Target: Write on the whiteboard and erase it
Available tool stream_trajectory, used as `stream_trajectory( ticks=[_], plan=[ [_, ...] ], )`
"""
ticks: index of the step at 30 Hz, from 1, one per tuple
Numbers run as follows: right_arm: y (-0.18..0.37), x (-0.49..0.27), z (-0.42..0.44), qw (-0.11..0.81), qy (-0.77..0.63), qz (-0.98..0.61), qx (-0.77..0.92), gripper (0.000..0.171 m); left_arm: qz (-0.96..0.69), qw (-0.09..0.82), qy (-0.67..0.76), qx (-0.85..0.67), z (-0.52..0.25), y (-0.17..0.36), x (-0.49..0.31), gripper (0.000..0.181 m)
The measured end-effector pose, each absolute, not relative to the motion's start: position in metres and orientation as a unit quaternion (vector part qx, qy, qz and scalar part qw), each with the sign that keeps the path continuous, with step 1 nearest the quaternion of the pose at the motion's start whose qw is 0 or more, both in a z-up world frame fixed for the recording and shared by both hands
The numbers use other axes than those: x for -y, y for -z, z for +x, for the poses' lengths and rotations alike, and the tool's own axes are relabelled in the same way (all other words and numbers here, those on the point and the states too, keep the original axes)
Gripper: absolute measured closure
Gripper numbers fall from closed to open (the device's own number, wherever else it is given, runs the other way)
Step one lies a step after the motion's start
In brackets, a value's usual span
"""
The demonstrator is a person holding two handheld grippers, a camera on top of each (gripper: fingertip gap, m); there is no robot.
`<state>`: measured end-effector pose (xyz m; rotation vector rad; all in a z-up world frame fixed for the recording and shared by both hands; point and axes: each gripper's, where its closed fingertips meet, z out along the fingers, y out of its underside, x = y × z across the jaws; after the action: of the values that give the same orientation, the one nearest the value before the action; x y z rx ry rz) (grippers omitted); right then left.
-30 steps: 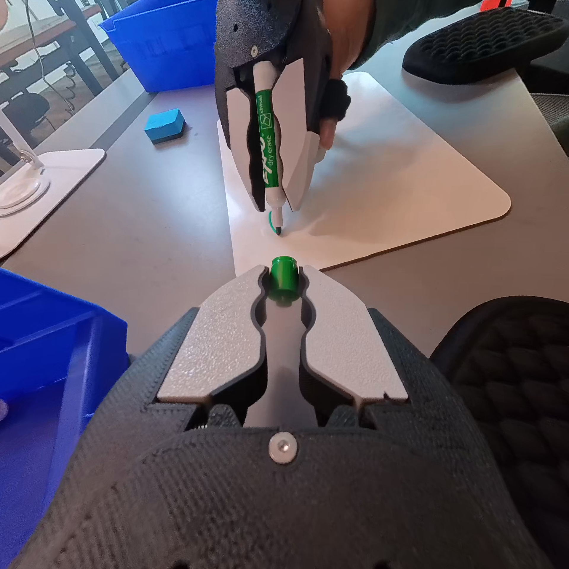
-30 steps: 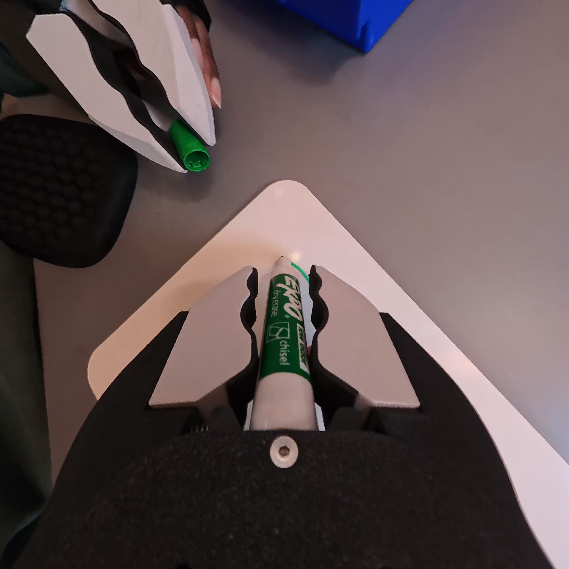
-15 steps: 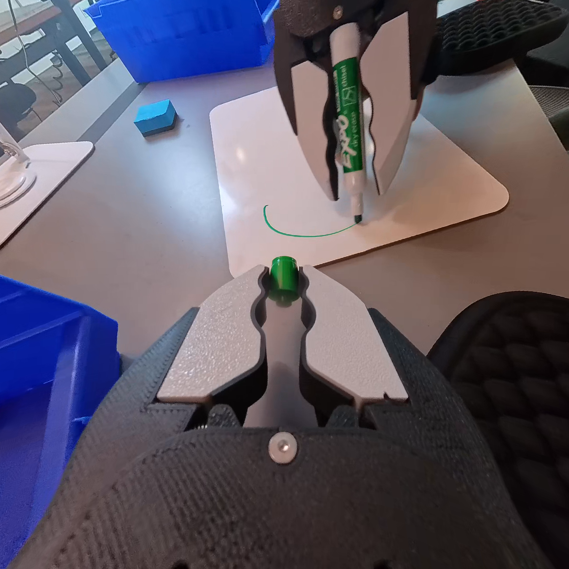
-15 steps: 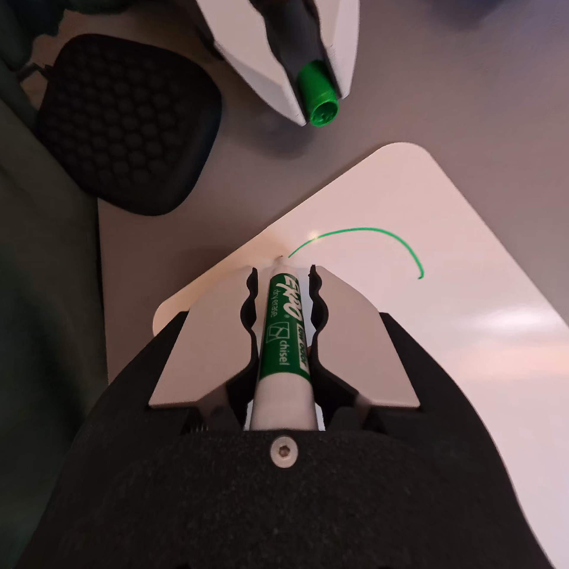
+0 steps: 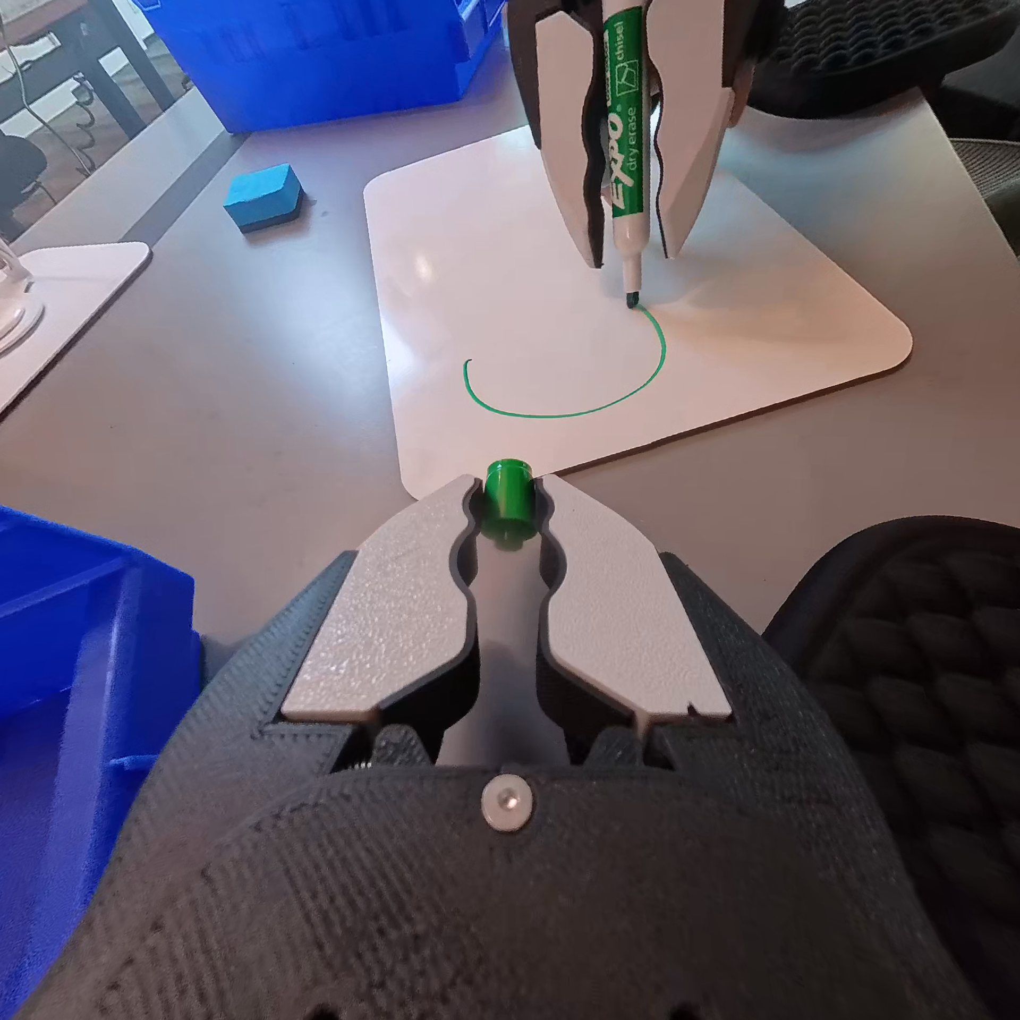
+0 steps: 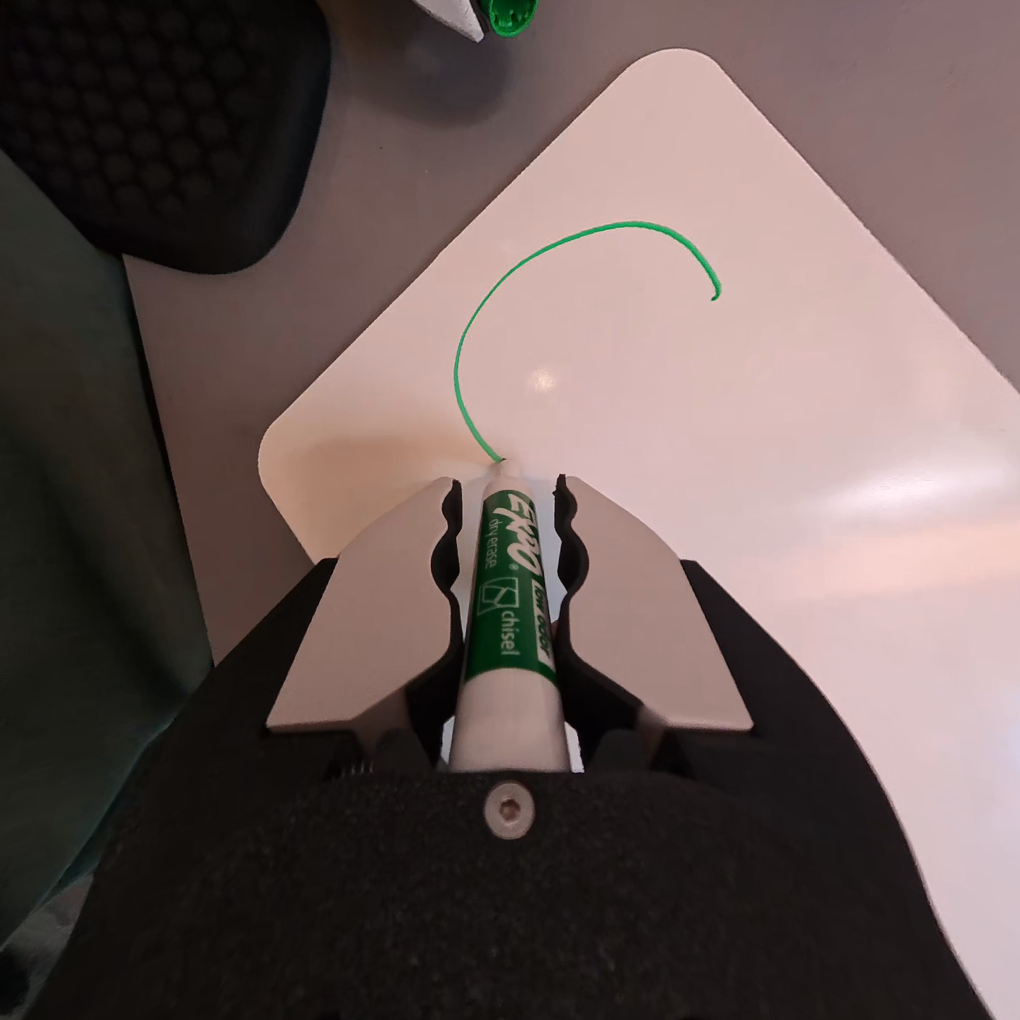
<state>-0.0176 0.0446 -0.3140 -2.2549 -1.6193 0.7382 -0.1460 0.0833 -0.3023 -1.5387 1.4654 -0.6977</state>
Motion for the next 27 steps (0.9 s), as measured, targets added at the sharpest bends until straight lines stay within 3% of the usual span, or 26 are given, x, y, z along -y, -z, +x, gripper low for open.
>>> stream_trajectory(
  ticks=[17,27],
  plan=[
    [0.314,-0.067,-0.051,0.150,-0.260,-0.755,0.583,0.138,-0.617,0.431,0.279,-0.597,-0.146,0.304,-0.080,0.163],
    [0.304,-0.104,-0.019,0.192,-0.245,-0.786,0.534,0.138,-0.619,0.430,0.281,-0.595,-0.145,0.305,-0.081,0.163]
  ],
)
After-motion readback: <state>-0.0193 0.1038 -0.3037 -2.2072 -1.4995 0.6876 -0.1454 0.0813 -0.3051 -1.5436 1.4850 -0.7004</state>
